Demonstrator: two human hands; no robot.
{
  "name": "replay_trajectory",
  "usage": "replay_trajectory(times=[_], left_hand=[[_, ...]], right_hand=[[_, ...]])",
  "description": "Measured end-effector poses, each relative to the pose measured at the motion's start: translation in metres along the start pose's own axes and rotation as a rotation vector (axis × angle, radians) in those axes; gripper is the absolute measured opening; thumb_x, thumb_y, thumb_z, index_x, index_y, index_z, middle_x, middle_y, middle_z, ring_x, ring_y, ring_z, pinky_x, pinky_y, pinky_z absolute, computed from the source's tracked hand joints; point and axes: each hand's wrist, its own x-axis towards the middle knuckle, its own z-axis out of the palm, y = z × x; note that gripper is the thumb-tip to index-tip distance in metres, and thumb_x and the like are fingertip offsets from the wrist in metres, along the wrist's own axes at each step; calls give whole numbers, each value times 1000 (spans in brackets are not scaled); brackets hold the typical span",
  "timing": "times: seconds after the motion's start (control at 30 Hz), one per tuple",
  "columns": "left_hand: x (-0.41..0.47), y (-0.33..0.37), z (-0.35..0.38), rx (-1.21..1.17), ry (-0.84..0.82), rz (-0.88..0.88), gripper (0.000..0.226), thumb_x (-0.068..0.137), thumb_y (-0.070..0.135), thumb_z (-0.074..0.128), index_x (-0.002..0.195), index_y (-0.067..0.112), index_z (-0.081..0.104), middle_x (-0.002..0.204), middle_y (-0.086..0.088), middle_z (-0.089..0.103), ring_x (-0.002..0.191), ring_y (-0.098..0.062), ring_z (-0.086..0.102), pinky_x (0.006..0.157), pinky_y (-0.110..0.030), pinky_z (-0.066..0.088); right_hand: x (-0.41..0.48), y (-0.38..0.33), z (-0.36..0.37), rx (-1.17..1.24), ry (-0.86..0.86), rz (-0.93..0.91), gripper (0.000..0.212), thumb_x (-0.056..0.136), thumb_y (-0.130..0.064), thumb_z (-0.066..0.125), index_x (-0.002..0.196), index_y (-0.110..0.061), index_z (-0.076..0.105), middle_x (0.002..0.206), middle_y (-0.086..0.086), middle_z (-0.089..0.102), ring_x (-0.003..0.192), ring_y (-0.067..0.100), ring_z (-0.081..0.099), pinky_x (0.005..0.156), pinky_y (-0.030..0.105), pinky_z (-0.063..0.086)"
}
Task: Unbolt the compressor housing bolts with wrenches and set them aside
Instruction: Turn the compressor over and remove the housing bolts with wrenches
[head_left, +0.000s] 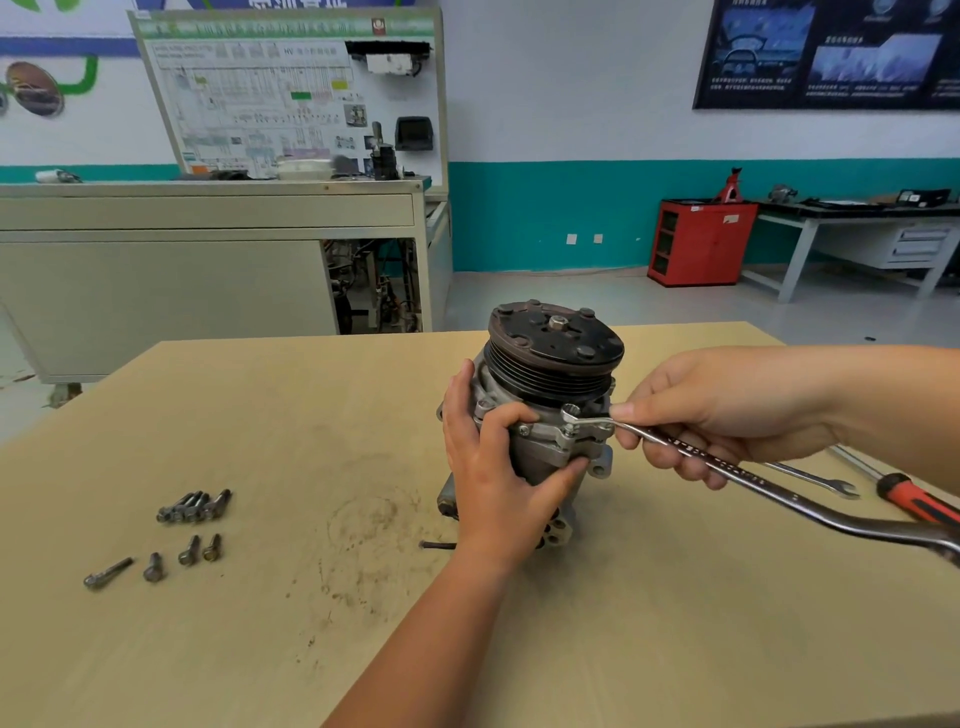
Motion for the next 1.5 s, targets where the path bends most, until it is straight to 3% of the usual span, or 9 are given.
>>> replay_trajectory(times=[0.23, 0.43, 0.6, 0.83, 1.0, 1.13, 1.3, 1.4, 1.5], left_hand=[[0, -3, 1, 12, 1, 0, 52, 61, 33, 81, 99, 31, 46, 152, 8, 9, 146, -25, 15, 114, -51, 26], [0, 0, 0, 7, -4, -10, 48, 63, 45, 73, 100, 31, 46, 152, 11, 7, 146, -23, 14, 114, -51, 26], [0, 0, 1, 15, -10, -18, 52, 61, 36, 81, 99, 32, 46, 152, 11, 8, 146, -25, 15, 114, -52, 25], [0, -1, 1, 4, 6, 16, 47, 64, 44, 73, 100, 29, 46, 152, 5, 11, 145, -22, 15, 115, -47, 24], [1, -2, 1, 7, 6, 9, 49, 63, 41, 77, 100, 29, 47, 151, 6, 10, 145, -23, 16, 114, -49, 25], [0, -2, 1, 7, -2, -1, 52, 61, 37, 80, 99, 31, 46, 152, 10, 8, 146, -24, 14, 114, -52, 25], [1, -1, 1, 10, 2, -2, 50, 61, 40, 79, 98, 30, 47, 152, 9, 8, 145, -21, 15, 114, -49, 25], [1, -2, 1, 14, 4, 12, 50, 61, 39, 79, 99, 30, 46, 152, 9, 8, 145, -26, 17, 114, -50, 26], [1, -1, 0, 11, -4, -3, 51, 61, 38, 79, 99, 30, 46, 151, 9, 8, 145, -27, 16, 113, -53, 26]], right_hand=[[0, 2, -3, -85, -66, 34, 31, 96, -32, 46, 76, -12, 59, 51, -2, 52, 40, 8, 48, 40, 18, 43], [12, -9, -25, -791, 219, -147, 22, 94, -41, 47, 80, -38, 64, 70, -16, 59, 65, -2, 53, 61, 13, 42], [2, 0, -28, -336, -94, 19, 29, 96, -32, 44, 79, -20, 65, 67, -2, 65, 66, 13, 67, 62, 21, 53], [4, 8, -4, 16, -91, -7, 30, 98, -29, 40, 79, -10, 52, 53, 2, 56, 42, 13, 58, 45, 21, 48], [7, 7, -1, -19, -88, 31, 31, 98, -32, 41, 77, -12, 52, 51, 0, 54, 39, 10, 54, 42, 19, 46], [8, -5, -15, -364, -89, 44, 33, 95, -38, 44, 74, -17, 56, 53, -4, 54, 44, 9, 52, 47, 20, 45], [23, -11, -30, -815, 215, -143, 23, 89, -47, 53, 81, -32, 69, 66, -14, 59, 64, 1, 53, 63, 16, 39], [18, -4, -38, -597, 30, -80, 19, 91, -36, 54, 85, -30, 71, 71, -12, 62, 65, -1, 57, 65, 17, 46], [8, 4, -40, -251, -214, 43, 18, 90, -28, 52, 84, -15, 64, 74, 4, 67, 69, 18, 68, 67, 28, 54]])
